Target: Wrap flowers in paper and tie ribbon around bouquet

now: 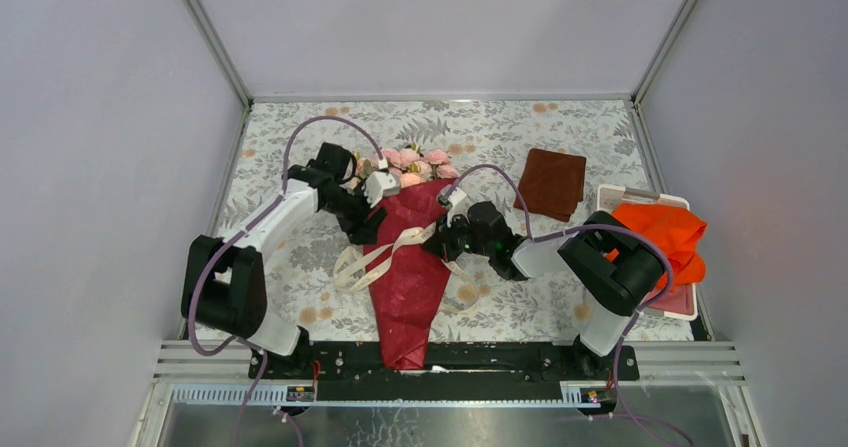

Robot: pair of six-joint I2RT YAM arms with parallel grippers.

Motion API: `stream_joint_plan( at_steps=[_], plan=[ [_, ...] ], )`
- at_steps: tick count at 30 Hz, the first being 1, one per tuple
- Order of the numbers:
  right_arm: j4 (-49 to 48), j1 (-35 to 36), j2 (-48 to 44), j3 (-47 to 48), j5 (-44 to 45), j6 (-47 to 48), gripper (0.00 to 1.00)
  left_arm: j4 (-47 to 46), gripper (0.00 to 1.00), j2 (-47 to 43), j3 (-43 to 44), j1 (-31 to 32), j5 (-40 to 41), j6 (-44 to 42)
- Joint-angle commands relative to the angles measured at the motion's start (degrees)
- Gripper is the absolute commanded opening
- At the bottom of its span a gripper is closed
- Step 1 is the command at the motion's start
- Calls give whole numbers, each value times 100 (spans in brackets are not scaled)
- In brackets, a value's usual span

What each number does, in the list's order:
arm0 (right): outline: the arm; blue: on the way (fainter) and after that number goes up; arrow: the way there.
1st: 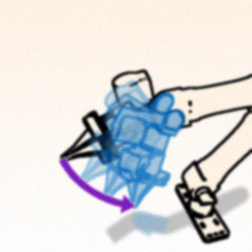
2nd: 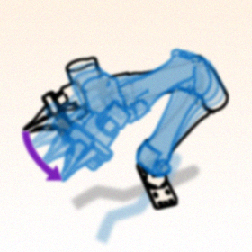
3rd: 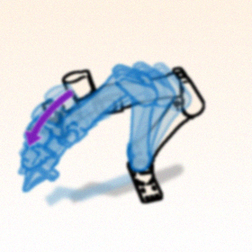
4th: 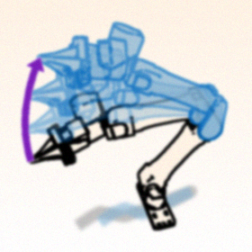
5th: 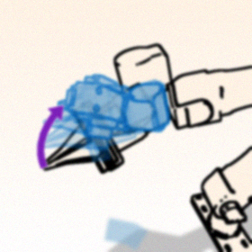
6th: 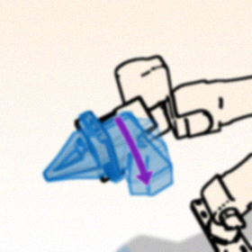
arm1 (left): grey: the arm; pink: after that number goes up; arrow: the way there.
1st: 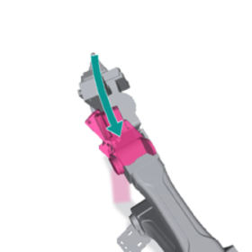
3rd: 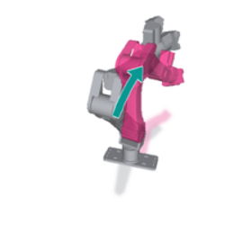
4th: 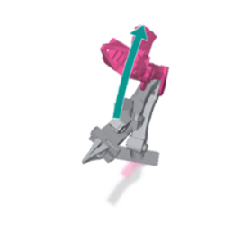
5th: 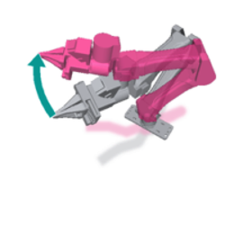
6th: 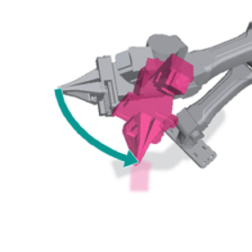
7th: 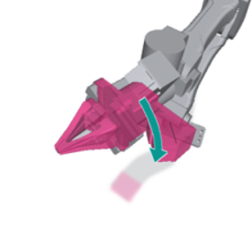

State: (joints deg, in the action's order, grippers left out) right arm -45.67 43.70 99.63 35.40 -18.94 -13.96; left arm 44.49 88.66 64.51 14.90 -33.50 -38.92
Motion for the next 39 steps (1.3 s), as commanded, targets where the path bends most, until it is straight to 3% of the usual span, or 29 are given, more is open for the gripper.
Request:
stream_joint_plan(
  at_steps=[1, 7, 15, 18, 20, 24, 39],
  plan=[
    [-131, -35, -102, 72, 21, -18, 0, -617, 65, -568, -861, 117, 352, -564],
    [-57, -37, -150, 108, 14, -33, 0, -1137, 76, -721, -1261, 331, 5, -414],
    [146, -32, -291, 149, 19, 39, 0, -1529, 71, -419, -1401, 702, 332, -119],
    [185, -36, -338, 143, 12, 51, 0, -1684, 56, -353, -1423, 775, 529, -48],
    [217, -35, -352, 152, -5, 51, 0, -1748, 33, -349, -1412, 778, 562, 17],
    [280, -37, -389, 152, -17, 51, 0, -1752, 2, -504, -1427, 778, 391, 37],
    [852, -33, -473, 432, -198, 206, 0, -2348, 0, -788, -1530, 778, 835, 672]
  ],
)
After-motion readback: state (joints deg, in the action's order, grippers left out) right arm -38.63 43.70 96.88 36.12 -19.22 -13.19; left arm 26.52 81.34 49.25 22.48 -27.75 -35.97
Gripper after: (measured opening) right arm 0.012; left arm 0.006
